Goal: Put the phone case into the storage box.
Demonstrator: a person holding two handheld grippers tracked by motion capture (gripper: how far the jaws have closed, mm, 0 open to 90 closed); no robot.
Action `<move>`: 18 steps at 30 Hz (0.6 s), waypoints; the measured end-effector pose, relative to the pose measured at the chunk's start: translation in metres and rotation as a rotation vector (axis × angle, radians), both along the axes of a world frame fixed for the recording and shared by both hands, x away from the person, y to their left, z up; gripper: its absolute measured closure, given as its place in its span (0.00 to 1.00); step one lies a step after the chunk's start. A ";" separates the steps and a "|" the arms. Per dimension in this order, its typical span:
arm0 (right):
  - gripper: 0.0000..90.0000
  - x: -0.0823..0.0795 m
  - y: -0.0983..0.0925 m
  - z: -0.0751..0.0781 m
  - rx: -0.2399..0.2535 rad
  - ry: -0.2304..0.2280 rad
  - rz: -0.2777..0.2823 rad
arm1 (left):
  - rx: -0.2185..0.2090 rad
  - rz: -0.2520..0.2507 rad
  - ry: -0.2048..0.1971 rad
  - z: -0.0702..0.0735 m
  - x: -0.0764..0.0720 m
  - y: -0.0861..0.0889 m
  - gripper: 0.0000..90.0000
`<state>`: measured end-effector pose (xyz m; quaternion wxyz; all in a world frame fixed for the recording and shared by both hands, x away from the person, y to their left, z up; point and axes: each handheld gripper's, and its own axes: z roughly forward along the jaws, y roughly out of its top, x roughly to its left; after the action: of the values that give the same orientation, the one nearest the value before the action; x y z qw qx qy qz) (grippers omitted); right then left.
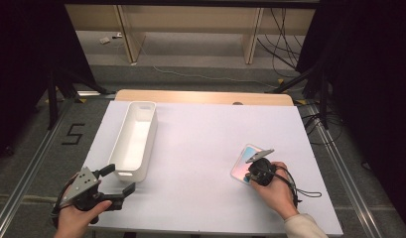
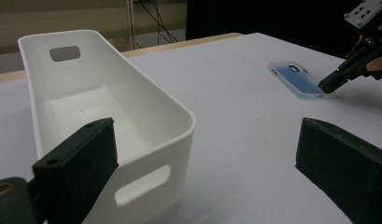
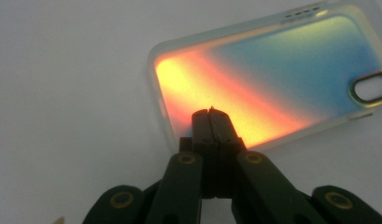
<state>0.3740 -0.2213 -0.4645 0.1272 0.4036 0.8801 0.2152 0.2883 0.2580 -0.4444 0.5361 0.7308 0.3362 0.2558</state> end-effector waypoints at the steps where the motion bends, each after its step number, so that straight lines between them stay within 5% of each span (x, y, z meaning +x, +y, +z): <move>1: 1.00 0.000 -0.002 0.000 -0.002 0.003 -0.003 | 0.000 0.000 0.000 0.000 0.000 0.000 0.05; 18: 1.00 0.003 -0.017 0.002 -0.020 0.005 -0.066 | -0.005 0.002 0.000 0.000 0.000 0.000 0.06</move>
<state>0.3774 -0.2387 -0.4629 0.1362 0.4315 0.8687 0.2013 0.2879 0.2577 -0.4442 0.5376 0.7292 0.3377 0.2553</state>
